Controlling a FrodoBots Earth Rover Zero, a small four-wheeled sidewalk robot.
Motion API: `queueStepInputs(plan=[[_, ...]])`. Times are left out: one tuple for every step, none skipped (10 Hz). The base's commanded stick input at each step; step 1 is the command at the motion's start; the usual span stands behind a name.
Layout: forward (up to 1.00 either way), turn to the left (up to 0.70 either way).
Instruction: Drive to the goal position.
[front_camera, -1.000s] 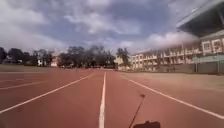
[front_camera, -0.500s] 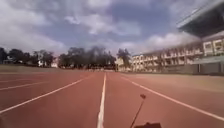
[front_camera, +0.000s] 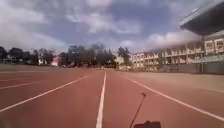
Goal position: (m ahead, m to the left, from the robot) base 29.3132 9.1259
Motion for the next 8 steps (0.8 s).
queueStepInputs(plan=[[0.70,0.00],[0.70,0.00],[0.70,0.00],[0.70,0.00],[0.70,-0.09],[0.70,-0.33],[0.70,-0.11],[0.70,0.00]])
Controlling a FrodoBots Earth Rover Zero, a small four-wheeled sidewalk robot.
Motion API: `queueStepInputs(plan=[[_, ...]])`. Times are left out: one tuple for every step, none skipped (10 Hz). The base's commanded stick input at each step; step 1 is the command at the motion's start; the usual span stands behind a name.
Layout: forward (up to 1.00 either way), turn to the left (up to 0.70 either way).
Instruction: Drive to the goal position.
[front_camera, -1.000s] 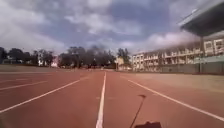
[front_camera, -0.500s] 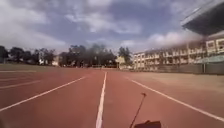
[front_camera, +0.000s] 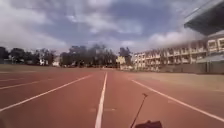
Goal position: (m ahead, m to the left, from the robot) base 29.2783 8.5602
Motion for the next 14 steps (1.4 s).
queueStepInputs(plan=[[0.70,0.00],[0.70,0.00],[0.70,0.00],[0.70,0.00],[0.70,0.00],[0.70,0.00],[0.70,0.00],[0.70,0.00],[0.70,0.00],[0.70,0.00],[0.70,0.00],[0.70,0.00],[0.70,0.00],[0.70,0.00]])
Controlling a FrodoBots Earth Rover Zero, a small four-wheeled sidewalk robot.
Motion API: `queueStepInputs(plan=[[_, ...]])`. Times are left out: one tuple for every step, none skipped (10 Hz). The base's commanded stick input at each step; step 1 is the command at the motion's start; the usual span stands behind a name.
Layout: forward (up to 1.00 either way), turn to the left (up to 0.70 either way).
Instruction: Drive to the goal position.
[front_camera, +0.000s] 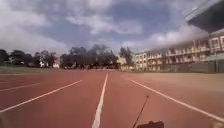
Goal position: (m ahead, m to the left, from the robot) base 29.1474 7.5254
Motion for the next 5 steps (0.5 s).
queueStepInputs(plan=[[0.70,0.00],[0.70,0.00],[0.70,0.00],[0.70,0.00],[0.70,0.00]])
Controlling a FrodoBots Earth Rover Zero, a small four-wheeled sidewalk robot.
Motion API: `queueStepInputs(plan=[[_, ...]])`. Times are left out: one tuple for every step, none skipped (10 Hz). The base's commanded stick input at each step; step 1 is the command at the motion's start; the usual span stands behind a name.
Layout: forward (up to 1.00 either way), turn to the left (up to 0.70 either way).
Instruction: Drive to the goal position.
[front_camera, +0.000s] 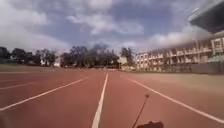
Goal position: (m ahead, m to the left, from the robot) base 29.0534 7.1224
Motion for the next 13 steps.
queueStepInputs(plan=[[0.70,0.00],[0.70,0.00],[0.70,0.00],[0.70,0.00],[0.70,0.00],[0.70,0.00],[0.70,0.00],[0.70,0.00],[0.70,0.00],[0.70,0.00],[0.70,0.00],[0.70,0.00],[0.70,0.00]])
